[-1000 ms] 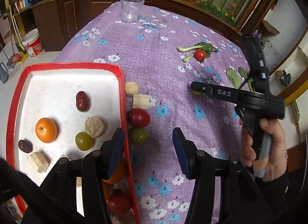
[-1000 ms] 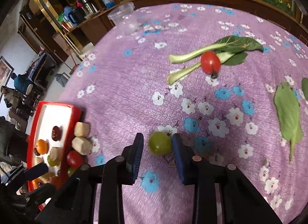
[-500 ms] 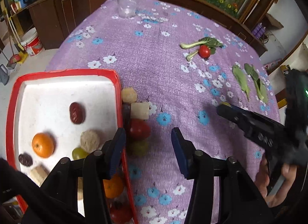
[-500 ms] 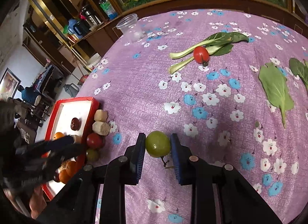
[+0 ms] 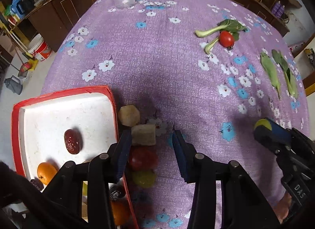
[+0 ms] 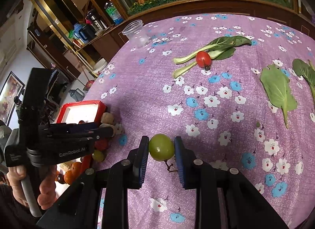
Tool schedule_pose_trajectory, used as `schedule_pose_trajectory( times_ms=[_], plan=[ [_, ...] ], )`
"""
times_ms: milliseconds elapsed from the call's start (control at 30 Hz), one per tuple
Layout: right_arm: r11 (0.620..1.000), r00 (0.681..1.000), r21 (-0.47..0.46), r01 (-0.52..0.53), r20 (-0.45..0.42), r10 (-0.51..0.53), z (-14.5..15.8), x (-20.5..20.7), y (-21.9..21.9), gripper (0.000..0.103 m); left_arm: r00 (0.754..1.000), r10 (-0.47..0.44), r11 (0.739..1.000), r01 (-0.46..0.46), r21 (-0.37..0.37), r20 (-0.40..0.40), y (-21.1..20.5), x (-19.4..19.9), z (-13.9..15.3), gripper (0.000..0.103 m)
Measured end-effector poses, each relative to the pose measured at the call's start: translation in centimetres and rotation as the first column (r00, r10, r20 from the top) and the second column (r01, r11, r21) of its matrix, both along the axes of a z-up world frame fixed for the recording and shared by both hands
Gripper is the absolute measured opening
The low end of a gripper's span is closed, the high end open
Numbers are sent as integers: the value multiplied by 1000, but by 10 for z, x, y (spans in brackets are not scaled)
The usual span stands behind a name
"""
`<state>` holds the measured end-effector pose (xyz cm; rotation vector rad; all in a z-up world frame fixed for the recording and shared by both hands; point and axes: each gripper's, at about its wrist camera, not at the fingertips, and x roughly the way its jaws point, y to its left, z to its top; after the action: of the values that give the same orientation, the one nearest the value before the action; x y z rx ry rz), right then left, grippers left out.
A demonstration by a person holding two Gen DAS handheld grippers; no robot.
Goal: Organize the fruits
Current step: 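Grasp the white chunk with the left tool while the right tool holds the grape, then carry the chunk with the left tool over the tray while the right tool carries the grape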
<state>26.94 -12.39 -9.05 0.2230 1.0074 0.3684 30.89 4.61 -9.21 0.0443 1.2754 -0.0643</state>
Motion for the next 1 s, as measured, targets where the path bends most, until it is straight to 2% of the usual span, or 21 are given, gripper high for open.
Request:
schedule_pose_trajectory(
  times_ms=[100,133,167,267,367,633,833,1000],
  plan=[
    [1000,1000,-2,6,-1,-6,-1,1,-2,26,1000,13,999,-13,35,1,1,4,-2,35],
    [1000,1000,-8,8,3,-8,0,0,-2,26,1000,15,999,-15,42,0,1,5,-3,28],
    [1000,1000,-16,13,8,-13,1,-1,-2,26,1000,18,998,-18,55,-2,2,6,-5,25],
    [1000,1000,-15,13,11,-13,1,-1,-2,26,1000,23,999,-22,49,-17,4,7,-9,25],
    [1000,1000,-21,11,13,-11,1,-2,-1,26,1000,19,997,-18,75,-9,1,7,-8,25],
    [1000,1000,-25,1,10,-1,0,-2,2,26,999,24,997,-26,73,20,0,4,-7,23],
    [998,998,-44,-52,35,53,10,-12,18,26,997,24,999,-21,-47,76,7,-30,25,23],
    [994,993,-53,-96,57,99,28,-25,44,26,986,74,988,-52,-143,150,42,-73,65,23]
  ],
)
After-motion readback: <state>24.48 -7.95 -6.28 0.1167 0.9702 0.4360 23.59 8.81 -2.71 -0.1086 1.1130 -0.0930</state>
